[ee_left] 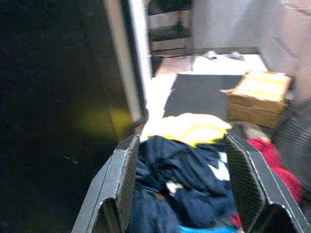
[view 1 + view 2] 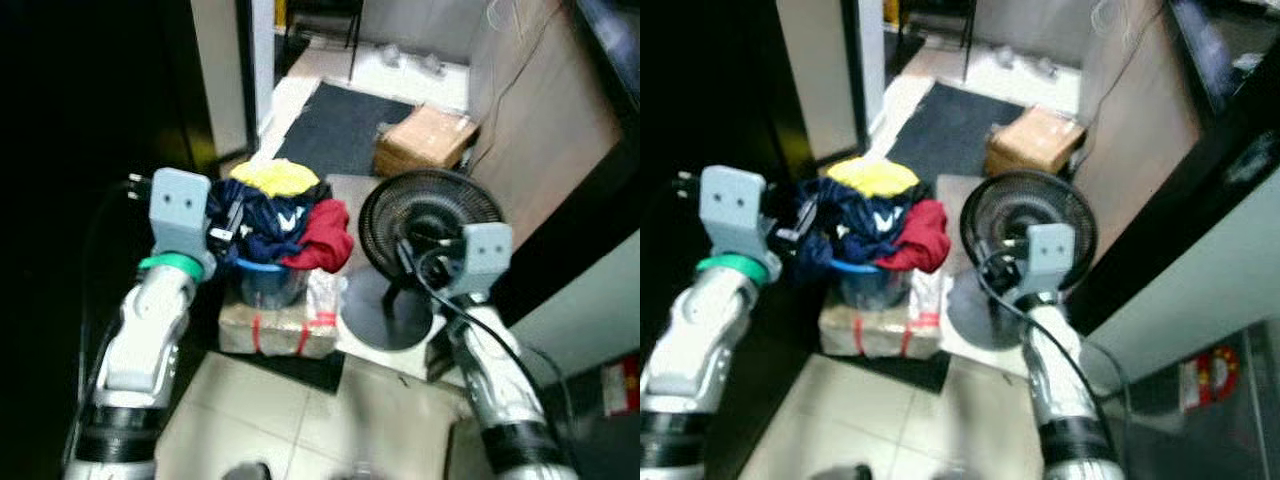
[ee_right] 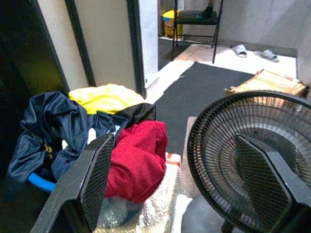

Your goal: Clothes washing

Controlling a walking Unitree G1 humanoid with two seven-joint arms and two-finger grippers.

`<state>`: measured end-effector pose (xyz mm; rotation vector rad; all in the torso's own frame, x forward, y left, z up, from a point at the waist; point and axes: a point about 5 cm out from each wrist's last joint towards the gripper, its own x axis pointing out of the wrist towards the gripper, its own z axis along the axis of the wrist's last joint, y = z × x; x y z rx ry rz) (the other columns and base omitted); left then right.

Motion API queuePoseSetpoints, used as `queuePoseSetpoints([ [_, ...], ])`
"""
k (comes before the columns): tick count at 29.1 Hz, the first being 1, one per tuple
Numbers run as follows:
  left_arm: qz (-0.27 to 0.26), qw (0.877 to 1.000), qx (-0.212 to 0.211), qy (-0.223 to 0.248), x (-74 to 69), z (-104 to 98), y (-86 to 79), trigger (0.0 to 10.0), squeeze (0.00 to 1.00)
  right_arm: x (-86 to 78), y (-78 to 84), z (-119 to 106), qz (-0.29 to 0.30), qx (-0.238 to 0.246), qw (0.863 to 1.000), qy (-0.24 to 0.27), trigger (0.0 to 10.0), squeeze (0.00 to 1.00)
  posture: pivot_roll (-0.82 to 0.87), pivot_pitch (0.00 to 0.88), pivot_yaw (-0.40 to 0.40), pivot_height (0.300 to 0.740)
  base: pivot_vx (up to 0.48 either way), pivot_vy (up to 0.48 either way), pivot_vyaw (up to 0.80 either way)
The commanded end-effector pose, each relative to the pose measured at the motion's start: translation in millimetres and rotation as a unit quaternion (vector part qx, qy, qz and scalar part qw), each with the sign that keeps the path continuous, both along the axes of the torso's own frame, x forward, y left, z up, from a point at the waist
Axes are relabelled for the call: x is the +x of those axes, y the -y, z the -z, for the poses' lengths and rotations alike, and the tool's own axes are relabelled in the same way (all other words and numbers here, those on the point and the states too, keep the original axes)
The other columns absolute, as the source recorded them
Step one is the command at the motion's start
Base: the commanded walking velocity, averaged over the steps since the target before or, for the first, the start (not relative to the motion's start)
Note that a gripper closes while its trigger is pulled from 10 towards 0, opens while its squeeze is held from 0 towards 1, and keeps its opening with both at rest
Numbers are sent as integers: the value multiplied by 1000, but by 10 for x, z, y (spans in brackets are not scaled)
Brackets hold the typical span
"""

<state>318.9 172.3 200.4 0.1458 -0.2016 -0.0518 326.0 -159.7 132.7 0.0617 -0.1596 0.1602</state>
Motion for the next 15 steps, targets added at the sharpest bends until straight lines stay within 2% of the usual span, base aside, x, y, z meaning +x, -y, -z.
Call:
queuePoseSetpoints([
  [1, 1, 1000, 4, -9, -6, 49, 23, 10000, 0, -23, 74, 55, 12, -5, 1000, -10, 10000, 0, 28, 81, 6, 740, 480, 0, 0],
  [9, 1, 1000, 4, -9, -7, 51, 23, 10000, 0, -23, 75, 61, 14, -12, 1000, -12, 10000, 0, 28, 83, 6, 740, 480, 0, 0],
  [12, 0, 1000, 3, -10, -7, 57, 23, 10000, 0, -22, 84, 67, 17, -9, 1000, -13, 10000, 0, 28, 83, 6, 740, 480, 0, 606],
  [15, 0, 1000, 3, -10, -7, 56, 22, 10000, 0, -21, 91, 66, 19, -2, 1000, -14, 10000, 0, 28, 84, 5, 740, 469, 0, 0],
])
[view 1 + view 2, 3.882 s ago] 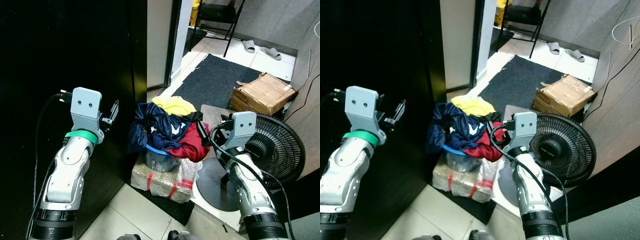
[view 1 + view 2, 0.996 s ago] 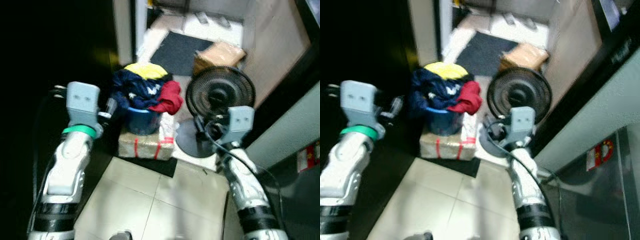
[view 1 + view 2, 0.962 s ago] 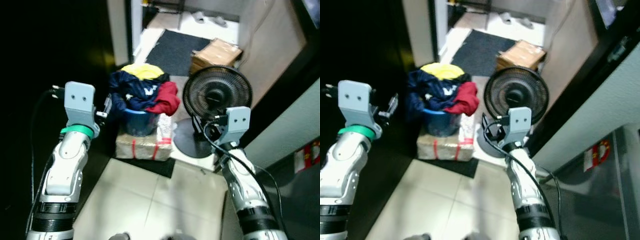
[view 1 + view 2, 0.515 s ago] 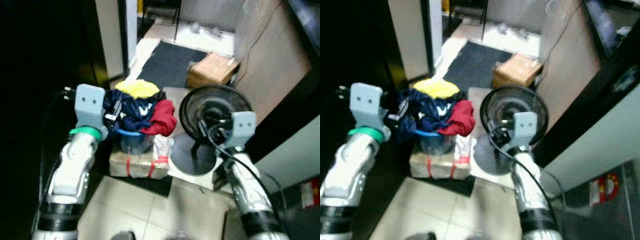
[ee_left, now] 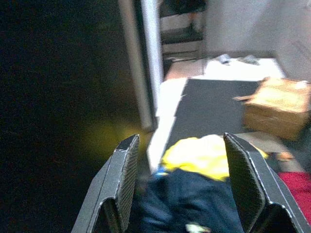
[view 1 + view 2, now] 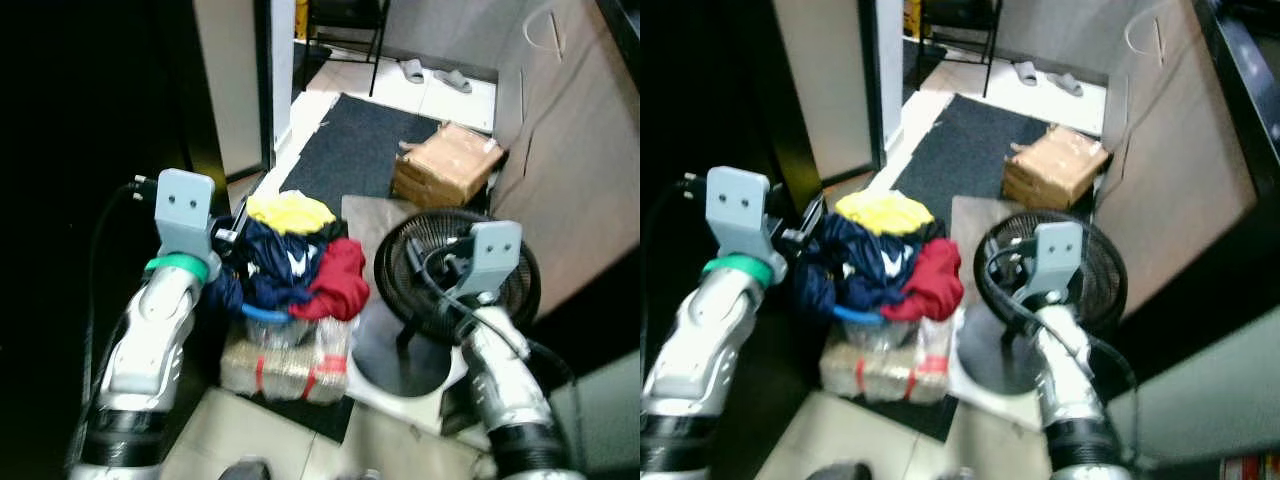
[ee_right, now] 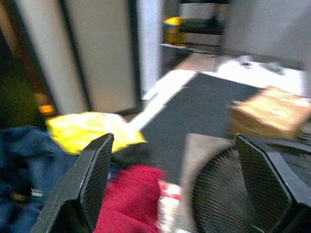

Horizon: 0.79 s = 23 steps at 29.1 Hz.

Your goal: Clothes washing

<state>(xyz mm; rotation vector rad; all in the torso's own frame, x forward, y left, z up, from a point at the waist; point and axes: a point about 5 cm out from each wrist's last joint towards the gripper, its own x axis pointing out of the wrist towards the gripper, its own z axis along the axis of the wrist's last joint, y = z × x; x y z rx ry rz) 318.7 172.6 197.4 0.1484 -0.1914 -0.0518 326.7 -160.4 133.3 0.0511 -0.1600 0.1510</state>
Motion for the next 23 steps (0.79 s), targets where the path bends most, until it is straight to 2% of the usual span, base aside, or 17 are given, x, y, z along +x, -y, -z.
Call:
queuePoseSetpoints([
  [1, 1, 1000, 2, -4, -4, 24, 26, 10000, 0, -28, 86, 70, 15, 4, 1000, -14, 10000, 0, 28, 85, 6, 740, 465, 0, 0],
  [5, 0, 1000, -3, -7, -4, 29, 25, 10000, 0, -28, 89, 68, 15, 4, 1000, -13, 10000, 0, 27, 84, 6, 740, 398, 0, 0],
  [23, 23, 999, 21, -6, -47, 69, 53, 10000, 0, -20, 61, 75, 5, -2, 1000, -13, 10000, 0, 29, 74, 6, 740, 0, 0, 0],
])
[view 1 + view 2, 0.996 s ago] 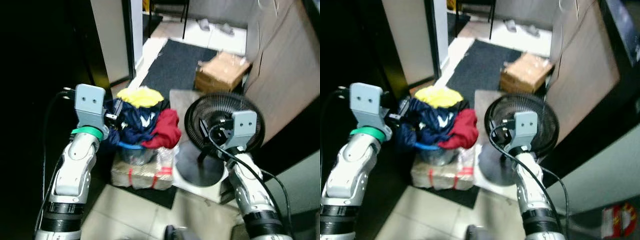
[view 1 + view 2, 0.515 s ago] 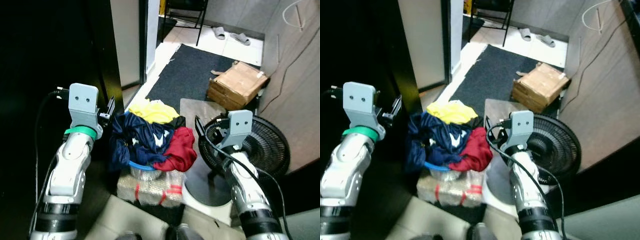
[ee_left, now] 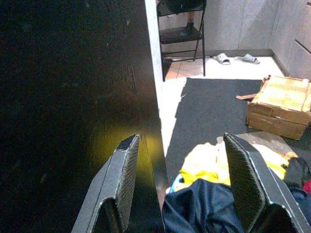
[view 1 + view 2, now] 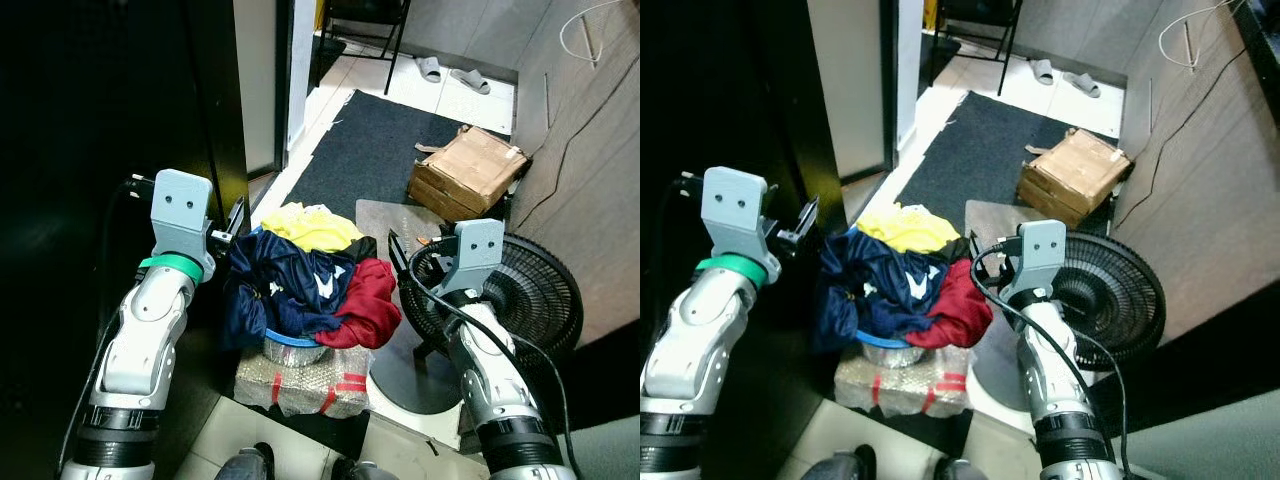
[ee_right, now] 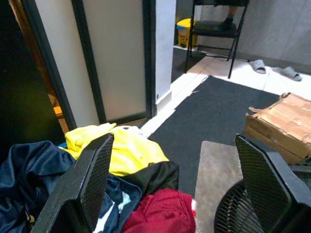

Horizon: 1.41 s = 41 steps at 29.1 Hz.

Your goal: Clothes washing

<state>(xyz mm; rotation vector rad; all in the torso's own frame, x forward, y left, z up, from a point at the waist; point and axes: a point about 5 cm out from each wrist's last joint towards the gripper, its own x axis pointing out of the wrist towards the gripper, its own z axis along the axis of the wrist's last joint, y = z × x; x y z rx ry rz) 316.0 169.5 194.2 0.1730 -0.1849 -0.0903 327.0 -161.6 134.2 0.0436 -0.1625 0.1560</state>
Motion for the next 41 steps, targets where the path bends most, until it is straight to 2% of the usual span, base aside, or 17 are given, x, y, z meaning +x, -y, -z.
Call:
queuePoseSetpoints([
  [1, 9, 1000, 9, -2, -25, 38, 28, 10000, 0, -22, 48, 83, 7, 1, 1000, -15, 10000, 0, 29, 74, 6, 740, 0, 0, 0],
  [6, 13, 1000, 12, -2, -30, 38, 34, 10000, 0, -22, 47, 82, 7, 1, 1000, -14, 10000, 0, 29, 74, 6, 740, 0, 0, 0],
  [11, 27, 999, 34, -14, -68, 123, 33, 10000, 0, -24, 29, 88, 1, -7, 1000, -13, 10000, 0, 27, 70, 8, 740, 0, 0, 0],
  [30, 14, 1000, 19, -18, -68, 142, -8, 10000, 0, -20, 38, 89, 2, -6, 1000, -13, 10000, 0, 27, 81, 5, 740, 0, 0, 0],
  [41, -1, 1000, 9, -21, -6, 150, -23, 10000, 0, -17, -4, 136, 0, -10, 1000, -19, 10000, 0, 23, 96, 7, 740, 0, 0, 0],
])
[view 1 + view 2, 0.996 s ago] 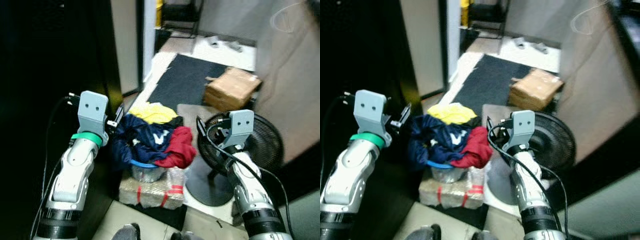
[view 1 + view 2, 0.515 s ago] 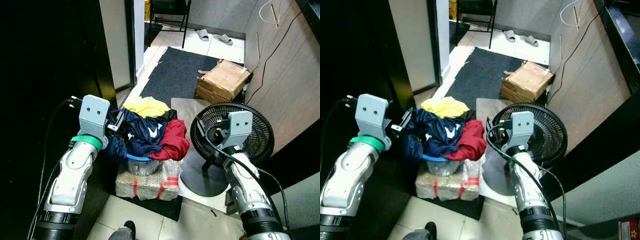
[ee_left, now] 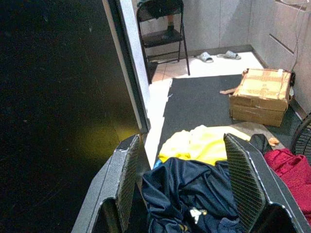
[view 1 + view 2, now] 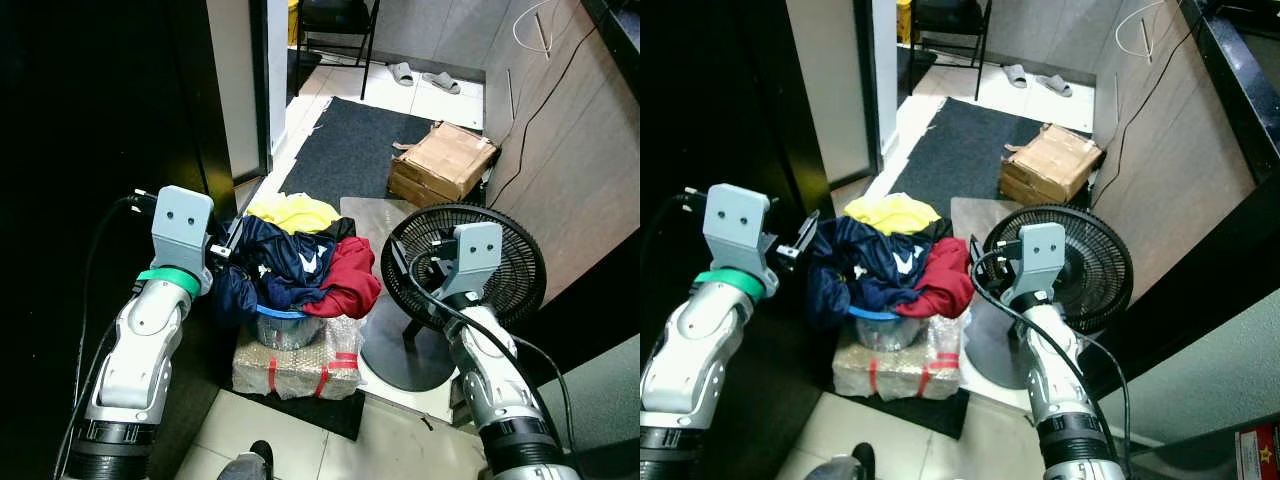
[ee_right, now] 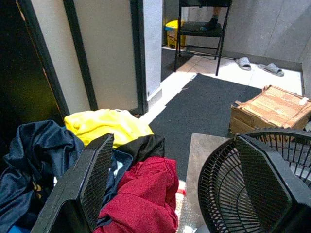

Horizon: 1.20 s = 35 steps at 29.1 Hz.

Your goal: Clothes washing

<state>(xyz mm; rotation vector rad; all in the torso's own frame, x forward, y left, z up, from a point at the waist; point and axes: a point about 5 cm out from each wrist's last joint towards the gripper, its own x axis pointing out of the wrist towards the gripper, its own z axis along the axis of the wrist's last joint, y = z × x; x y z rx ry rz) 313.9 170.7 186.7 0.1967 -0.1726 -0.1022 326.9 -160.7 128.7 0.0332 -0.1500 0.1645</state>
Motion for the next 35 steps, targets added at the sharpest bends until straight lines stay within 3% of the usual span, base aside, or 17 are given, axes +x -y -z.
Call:
queuePoseSetpoints([
  [1, -7, 1000, -4, -18, 22, 92, -23, 10000, 0, -15, 4, 100, 5, -7, 1000, -16, 10000, 0, 23, 96, 7, 740, 0, 0, 0],
  [4, -7, 999, -6, -32, 37, 160, -52, 10000, 0, -6, 22, 142, 11, -16, 1000, -24, 10000, 0, 22, 99, 9, 740, 0, 0, 0],
  [8, 20, 995, 21, -100, 80, 484, -164, 10000, 0, 125, 176, 89, 55, -36, 998, -24, 10000, 0, 6, 128, 22, 740, 0, 0, 0],
  [11, 28, 993, 46, -106, 120, 519, -165, 10000, 0, 198, 233, -8, 69, -37, 997, -14, 10000, 0, -6, 139, 28, 740, 0, 0, 0],
  [17, 30, 991, 37, -124, 218, 551, -129, 10000, 0, 240, 277, -41, 75, -46, 996, -15, 10000, 0, -20, 158, 29, 740, 0, 0, 0],
  [21, 13, 994, 15, -109, 243, 482, -131, 10000, 0, 207, 302, -22, 80, -45, 996, -16, 10000, 0, -24, 167, 30, 740, 0, 0, 0],
  [22, 3, 996, -11, -85, 251, 372, -115, 10000, 0, 175, 316, -7, 83, -41, 996, -14, 10000, 0, -16, 170, 28, 740, 0, 0, 0],
  [26, 6, 997, -20, -68, 257, 296, -95, 10000, 0, 170, 305, -14, 83, -40, 996, -10, 10000, 0, -14, 167, 27, 740, 0, 0, 0],
  [31, 18, 999, -39, -12, 275, 29, -2, 10000, 0, 231, 169, -187, 68, -16, 997, 25, 10000, 0, -9, 137, 16, 740, 0, 0, 0],
  [35, 19, 999, -48, 1, 279, -34, 27, 10000, 0, 256, 124, -241, 61, -12, 997, 34, 10000, 0, -5, 124, 9, 740, 0, 0, 0],
])
